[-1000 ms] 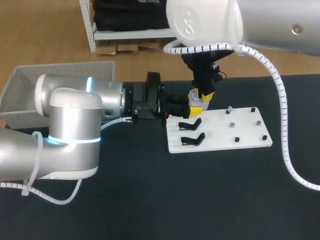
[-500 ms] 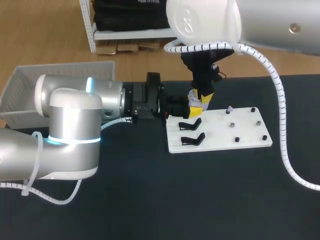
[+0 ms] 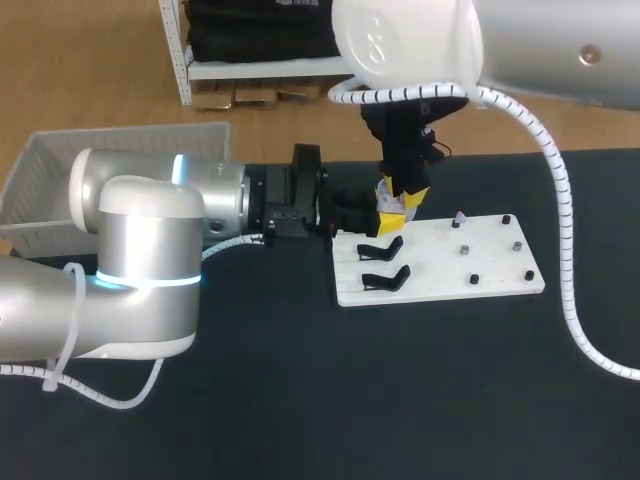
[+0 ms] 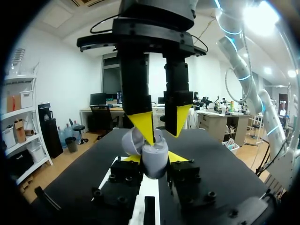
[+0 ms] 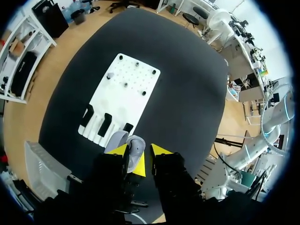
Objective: Pick up each earbud case from the left stands, insert the matching earbuds, close the lid, and place the case in the box.
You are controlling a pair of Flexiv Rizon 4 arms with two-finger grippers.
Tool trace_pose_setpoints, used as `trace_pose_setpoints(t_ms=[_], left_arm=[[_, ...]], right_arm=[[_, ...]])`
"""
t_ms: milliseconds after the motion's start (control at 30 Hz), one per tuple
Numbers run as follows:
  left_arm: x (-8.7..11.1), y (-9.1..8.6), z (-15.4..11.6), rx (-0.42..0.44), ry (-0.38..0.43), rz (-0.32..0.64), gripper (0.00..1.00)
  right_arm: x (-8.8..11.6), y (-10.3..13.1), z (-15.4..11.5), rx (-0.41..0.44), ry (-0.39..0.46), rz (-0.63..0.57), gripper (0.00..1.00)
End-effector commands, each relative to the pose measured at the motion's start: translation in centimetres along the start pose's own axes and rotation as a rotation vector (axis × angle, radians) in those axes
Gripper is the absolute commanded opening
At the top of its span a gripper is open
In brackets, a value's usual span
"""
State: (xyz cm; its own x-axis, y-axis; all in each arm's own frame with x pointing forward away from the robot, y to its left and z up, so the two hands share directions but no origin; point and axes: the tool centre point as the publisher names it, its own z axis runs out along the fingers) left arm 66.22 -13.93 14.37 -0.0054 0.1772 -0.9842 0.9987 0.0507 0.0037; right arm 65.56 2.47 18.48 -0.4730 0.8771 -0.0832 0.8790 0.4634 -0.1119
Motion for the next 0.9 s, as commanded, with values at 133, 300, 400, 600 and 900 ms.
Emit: trace_pose_setpoints(t_ms=[133,300,400,600,900], left_arm=[[0.1,0.0,0.0,-0.005,-0.007,0.004,0.00],[0.1,0.0,0.0,-0.005,-0.007,0.004,0.00],[0.1,0.0,0.0,-0.005,-0.007,0.004,0.00],[0.1,0.0,0.0,-0.005,-0.007,0.004,0.00],[0.1,0.0,0.0,-0.005,-0.007,0.004,0.00]], right_arm=[[0.0,-0.8,-1.0,-0.019,-0.010,-0.018,0.31],[-0.3,-1.6,-2.1,-0.121,0.017,-0.058,0.43],[-0.4,-1.7,-2.3,-0.196,0.024,-0.117,0.46],[-1.0,-2.4,-3.0,-0.338,0.027,-0.293,0.70],[-2.4,-2.9,-4.4,-0.423,0.019,-0.534,1.00]])
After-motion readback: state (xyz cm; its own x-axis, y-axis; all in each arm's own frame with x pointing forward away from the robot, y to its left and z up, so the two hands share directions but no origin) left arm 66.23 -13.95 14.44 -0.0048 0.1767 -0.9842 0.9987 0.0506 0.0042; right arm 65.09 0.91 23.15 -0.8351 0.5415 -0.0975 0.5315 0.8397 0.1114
